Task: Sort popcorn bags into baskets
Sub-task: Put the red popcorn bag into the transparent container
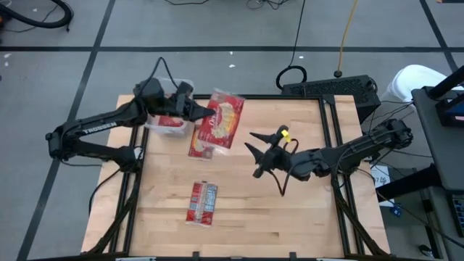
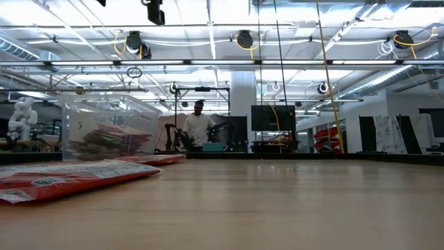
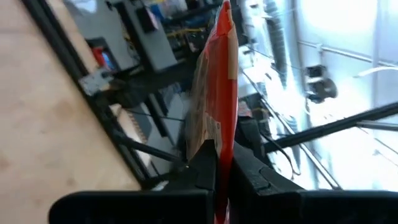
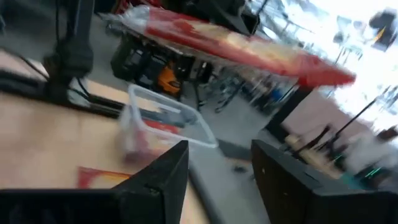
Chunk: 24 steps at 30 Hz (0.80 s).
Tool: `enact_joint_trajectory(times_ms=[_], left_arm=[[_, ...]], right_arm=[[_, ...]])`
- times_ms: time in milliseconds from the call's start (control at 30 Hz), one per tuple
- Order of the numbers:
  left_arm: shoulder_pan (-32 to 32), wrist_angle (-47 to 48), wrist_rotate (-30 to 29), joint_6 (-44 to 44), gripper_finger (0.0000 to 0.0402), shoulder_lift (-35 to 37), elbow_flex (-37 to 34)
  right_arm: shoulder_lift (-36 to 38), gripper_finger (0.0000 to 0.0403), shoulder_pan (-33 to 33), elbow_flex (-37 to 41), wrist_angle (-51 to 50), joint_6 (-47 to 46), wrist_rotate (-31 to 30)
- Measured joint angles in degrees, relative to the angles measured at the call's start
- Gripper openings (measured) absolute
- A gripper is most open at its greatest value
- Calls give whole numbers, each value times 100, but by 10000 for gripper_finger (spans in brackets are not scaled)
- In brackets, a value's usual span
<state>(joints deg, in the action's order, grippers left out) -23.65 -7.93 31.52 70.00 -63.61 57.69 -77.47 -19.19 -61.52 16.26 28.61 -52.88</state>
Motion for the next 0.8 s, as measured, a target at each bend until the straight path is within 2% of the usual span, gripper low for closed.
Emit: enact_joint_trajectory(times_ms=[233,467,633,800], left_arm=[[-489,893,-6,-563,24,424,0],[-1080,1597,-10,-1220,19,714,0],[-1507,1772,-11,-1497,23,755,0],[-1915,1787,-10,-1689,18,753,0]], right_arm=[[0,164,-12,2,-251,-2345,39],[55,156,-10,4,-662,-3510,61],[202,155,77,7,-1009,-4743,66],[378,155,238,7,-1611,-6455,258]])
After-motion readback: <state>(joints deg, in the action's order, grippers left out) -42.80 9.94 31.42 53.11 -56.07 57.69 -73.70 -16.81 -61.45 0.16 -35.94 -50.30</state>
